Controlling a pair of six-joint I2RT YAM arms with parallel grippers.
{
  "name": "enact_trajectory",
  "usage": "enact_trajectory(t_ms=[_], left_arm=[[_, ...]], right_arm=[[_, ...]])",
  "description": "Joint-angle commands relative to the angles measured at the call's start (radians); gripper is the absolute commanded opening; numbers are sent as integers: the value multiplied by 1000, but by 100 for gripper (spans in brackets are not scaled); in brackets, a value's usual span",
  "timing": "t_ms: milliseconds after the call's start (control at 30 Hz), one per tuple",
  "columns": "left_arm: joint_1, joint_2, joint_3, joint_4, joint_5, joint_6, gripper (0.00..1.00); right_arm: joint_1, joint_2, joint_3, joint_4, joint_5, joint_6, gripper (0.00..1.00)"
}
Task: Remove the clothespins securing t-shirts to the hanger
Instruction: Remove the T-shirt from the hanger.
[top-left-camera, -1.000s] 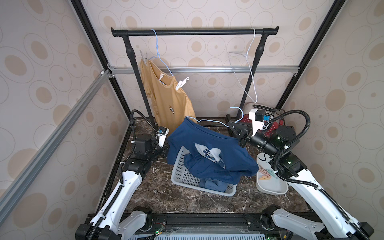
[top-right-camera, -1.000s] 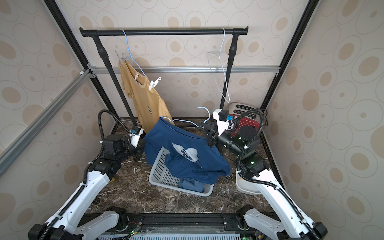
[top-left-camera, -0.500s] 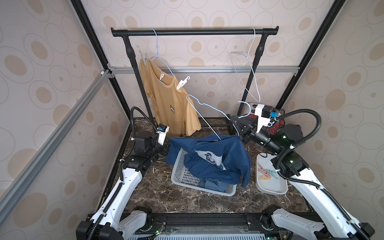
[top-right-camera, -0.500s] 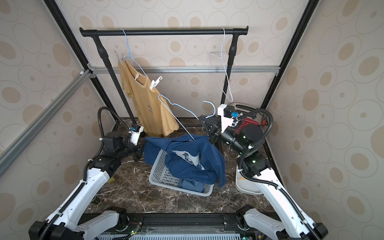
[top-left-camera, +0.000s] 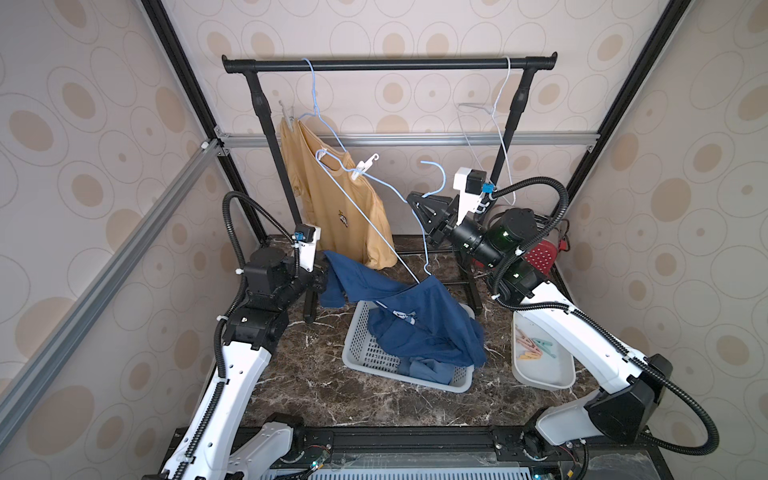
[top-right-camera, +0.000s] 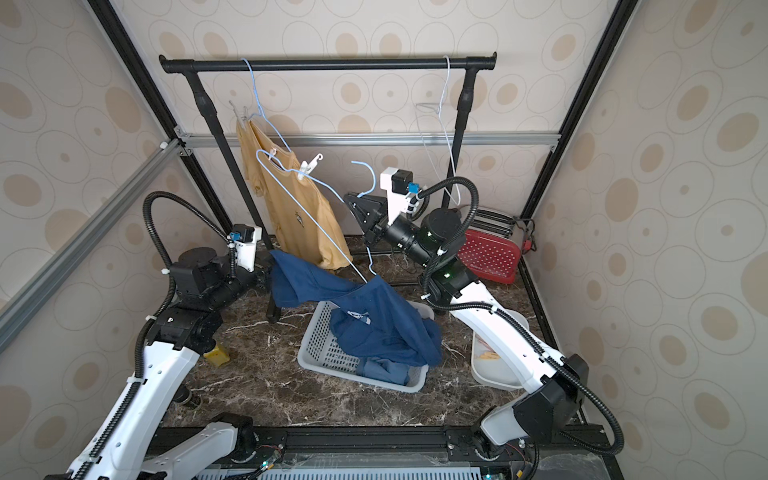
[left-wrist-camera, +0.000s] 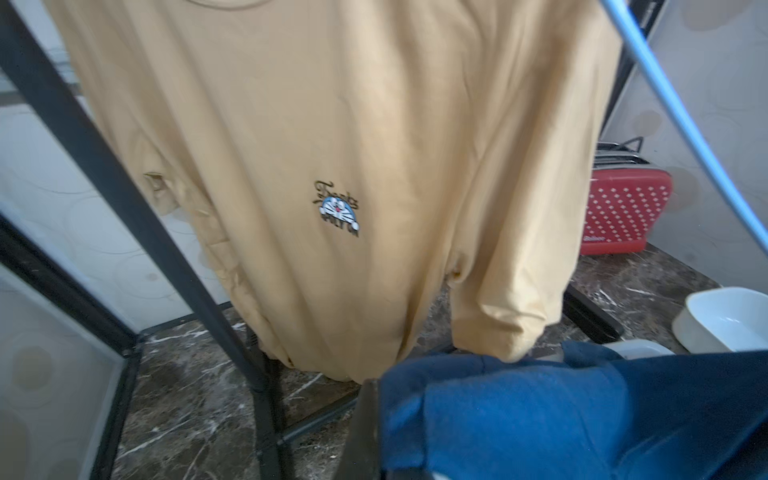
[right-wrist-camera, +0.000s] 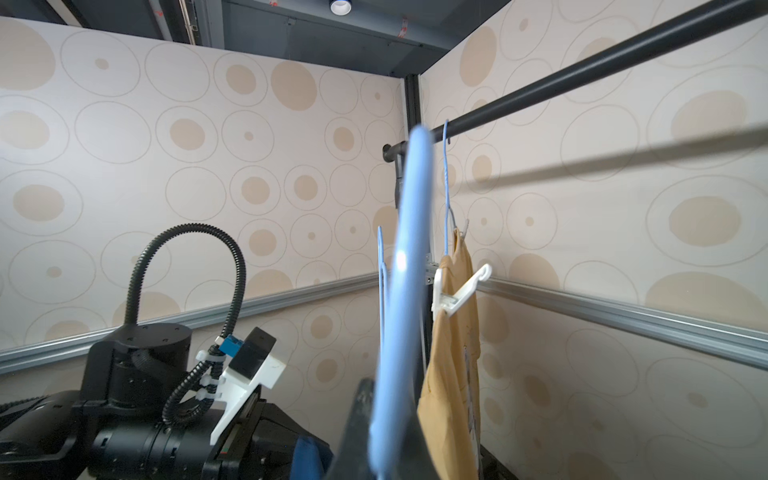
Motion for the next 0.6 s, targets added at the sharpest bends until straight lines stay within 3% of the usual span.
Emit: enact_trajectory(t_ms=[0, 167, 300, 433, 567], left_arm=[[17, 1, 80, -56, -66, 15, 0], [-9, 42, -14, 57, 155, -118, 0], [-75, 32, -26, 47, 53, -86, 0], [-61, 13, 107, -68, -119, 21, 0], [4, 20, 253, -168, -142, 67, 0]], right_arm=[[-1, -32, 55, 102, 76, 3, 0], [-2, 21, 138, 119, 68, 36, 0], [-2, 44, 139, 150, 70, 47, 0], [-3, -51, 62, 52, 123, -45, 0], [-35, -187, -61, -30, 159, -105, 0]])
